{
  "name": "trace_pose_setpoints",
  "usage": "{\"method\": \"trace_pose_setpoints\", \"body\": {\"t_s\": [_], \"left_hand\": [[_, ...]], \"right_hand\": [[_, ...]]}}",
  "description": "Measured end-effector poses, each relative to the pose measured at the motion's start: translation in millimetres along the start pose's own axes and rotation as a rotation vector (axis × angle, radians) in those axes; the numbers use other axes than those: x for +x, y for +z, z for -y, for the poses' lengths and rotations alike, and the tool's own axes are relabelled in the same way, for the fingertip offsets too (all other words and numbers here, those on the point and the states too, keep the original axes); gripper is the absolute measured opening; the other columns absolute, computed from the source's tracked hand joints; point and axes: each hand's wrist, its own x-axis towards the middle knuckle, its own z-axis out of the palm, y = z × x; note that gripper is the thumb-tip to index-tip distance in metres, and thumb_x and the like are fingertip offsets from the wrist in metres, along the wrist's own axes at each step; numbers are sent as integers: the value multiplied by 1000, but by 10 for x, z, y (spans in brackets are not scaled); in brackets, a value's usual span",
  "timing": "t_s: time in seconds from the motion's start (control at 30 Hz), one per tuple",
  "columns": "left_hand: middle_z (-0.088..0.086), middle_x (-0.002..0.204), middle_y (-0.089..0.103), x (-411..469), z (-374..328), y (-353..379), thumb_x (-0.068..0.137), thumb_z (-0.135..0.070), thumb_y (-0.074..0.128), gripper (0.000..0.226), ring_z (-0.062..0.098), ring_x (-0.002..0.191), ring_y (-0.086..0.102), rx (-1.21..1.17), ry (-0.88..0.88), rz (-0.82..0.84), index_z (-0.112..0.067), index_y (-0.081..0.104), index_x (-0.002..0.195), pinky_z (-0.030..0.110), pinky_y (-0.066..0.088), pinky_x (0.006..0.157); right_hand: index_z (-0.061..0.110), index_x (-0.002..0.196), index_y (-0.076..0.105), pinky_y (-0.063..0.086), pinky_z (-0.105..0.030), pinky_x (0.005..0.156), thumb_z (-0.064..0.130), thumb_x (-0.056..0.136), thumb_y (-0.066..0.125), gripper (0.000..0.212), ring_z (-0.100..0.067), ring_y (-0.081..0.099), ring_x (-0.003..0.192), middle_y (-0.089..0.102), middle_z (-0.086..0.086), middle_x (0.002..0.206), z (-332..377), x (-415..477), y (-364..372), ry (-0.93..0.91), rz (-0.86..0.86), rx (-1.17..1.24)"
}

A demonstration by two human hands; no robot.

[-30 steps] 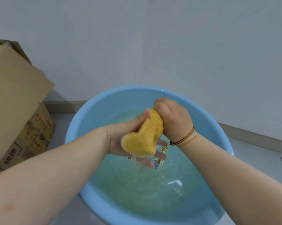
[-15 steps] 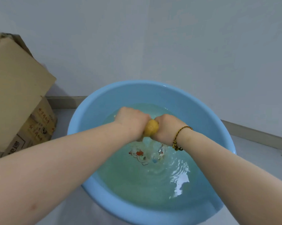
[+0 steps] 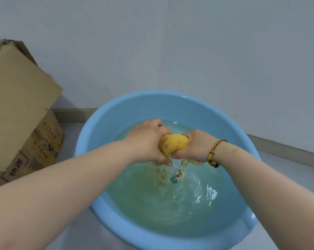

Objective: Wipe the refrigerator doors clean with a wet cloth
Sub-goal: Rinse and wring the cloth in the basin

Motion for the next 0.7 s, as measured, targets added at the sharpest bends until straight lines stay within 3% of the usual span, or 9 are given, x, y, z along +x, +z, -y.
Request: {"method": "trace_pose_setpoints", "body": {"t_s": [0.1,0.17,0.23,0.3,0.37,0.43,0.53,0.63,0.7], "left_hand": [[-9,85,64,-89,85,-174,71,-48,55,43,6,78,63,-865,-43,396,-20,58,103,17,49,66],[-4,71,70,-45,180,-242,68,-57,36,55,7,61,65,-1202,-139,456,-14,68,85,19,50,58],[1,57,66,26,290,-207,73,-61,32,62,10,50,63,-1360,-244,419,-11,67,70,18,49,53],[4,70,69,69,342,-102,78,-65,38,64,15,61,66,-1411,-291,434,-9,67,87,23,56,63],[6,91,71,76,310,-15,61,-70,59,68,22,82,68,-1499,-213,663,-14,71,98,36,57,73],[6,98,71,40,226,17,50,-67,71,68,24,91,68,-1546,-16,919,-17,72,96,39,56,74],[7,91,72,22,181,31,42,-52,81,70,19,74,70,-1553,26,991,-12,66,97,28,57,58],[0,62,67,-30,147,48,29,-40,88,77,8,46,59,-1362,-95,849,-8,54,91,13,44,39],[-6,46,52,-41,68,18,52,-32,81,47,4,36,42,-1081,-138,777,-11,49,80,11,29,33]], "right_hand": [[20,89,57,40,-25,60,32,82,56,14,-21,57,76,58,5,76,-54,-61,-9,-182,-223,-418],[14,86,64,40,-24,60,31,77,51,23,-24,64,67,65,-1,72,-149,-19,-4,-520,-540,-488],[13,83,61,39,-24,58,28,73,48,23,-23,61,59,65,-4,64,-212,30,-26,-795,-768,-388],[15,90,51,37,-25,65,25,84,45,13,-20,55,69,67,-8,69,-216,108,-33,-928,-930,-311],[15,91,48,40,-28,70,24,93,37,14,-21,56,73,68,-10,74,-161,149,-57,-1024,-1051,-326],[14,89,47,41,-31,75,15,90,44,3,-24,62,72,68,-9,77,-138,195,-98,-1076,-1108,-439],[14,88,45,41,-35,83,5,80,53,14,-25,62,85,70,-10,84,-182,259,-104,-1058,-1171,-599],[15,94,47,39,-44,90,4,80,49,18,-28,67,91,71,-10,98,-314,321,-41,-1077,-1080,-796],[15,102,47,46,-44,86,6,78,46,26,-28,68,89,70,-9,103,-388,345,-16,-1053,-940,-854]]}}
